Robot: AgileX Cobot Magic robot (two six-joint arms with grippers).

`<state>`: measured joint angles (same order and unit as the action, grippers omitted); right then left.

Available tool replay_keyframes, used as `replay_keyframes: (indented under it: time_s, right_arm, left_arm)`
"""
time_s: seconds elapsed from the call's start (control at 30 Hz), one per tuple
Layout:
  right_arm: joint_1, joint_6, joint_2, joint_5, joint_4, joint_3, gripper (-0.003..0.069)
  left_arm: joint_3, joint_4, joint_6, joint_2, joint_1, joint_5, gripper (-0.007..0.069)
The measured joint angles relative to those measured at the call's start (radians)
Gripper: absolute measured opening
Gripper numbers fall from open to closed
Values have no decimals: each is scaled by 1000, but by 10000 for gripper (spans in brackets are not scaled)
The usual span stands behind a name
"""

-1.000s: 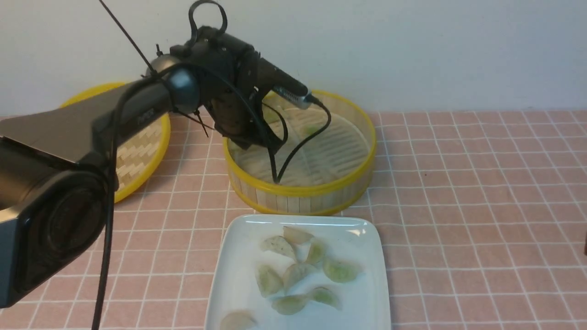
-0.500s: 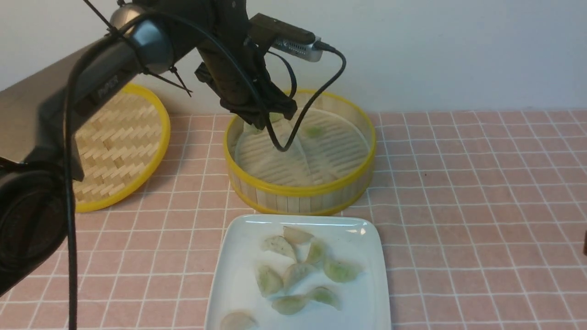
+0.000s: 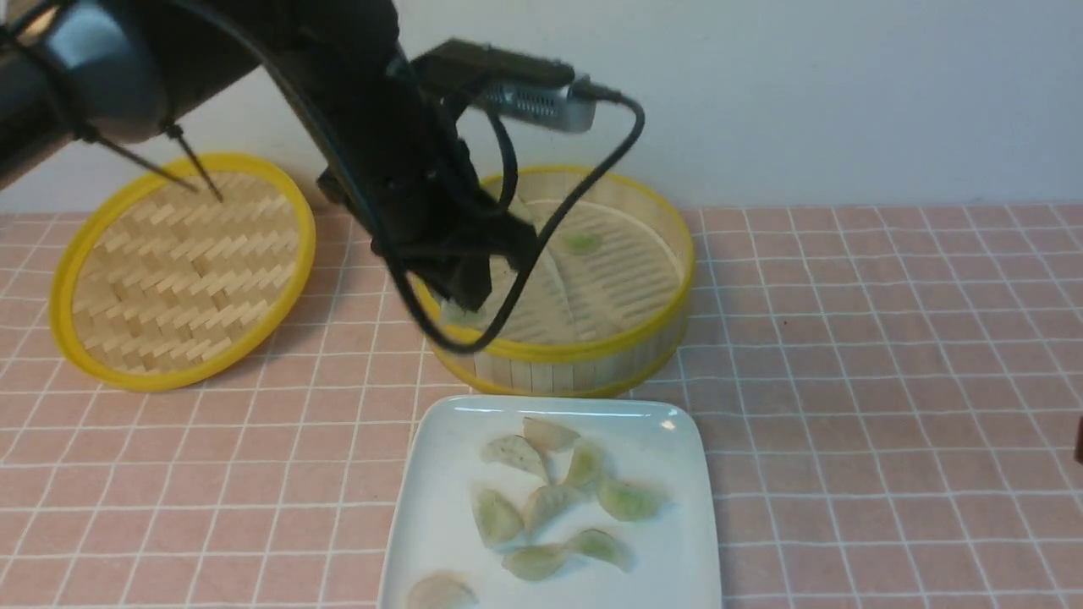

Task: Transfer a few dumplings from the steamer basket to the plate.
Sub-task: Use the left arm to put the dumpling into the plate

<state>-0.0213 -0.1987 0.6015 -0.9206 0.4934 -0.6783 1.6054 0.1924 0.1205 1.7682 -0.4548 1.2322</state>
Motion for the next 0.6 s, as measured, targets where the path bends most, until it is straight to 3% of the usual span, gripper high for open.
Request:
replay_keyframes:
  time_s: [0.2,0.37,0.43,0.57,0.6]
  right_arm:
    - [0,-7,0,1,1,0,-13]
    - [0,-23,0,11,2,0,-13]
    - [0,-27,10,15,6,-3,-13]
    - [0,-79,113,-42,36,-69,-13]
    - [0,-91,121,-48,44,-82,-13]
  left_arm:
    - [-235,54,5,-19,-32,-52,77]
    - [-280,51,27,60,-38,-114,85]
    - [-280,48,33,89,-38,-125,122]
    - [-279,41,40,109,-38,-139,321]
    - [-279,41,40,109,-38,-139,332]
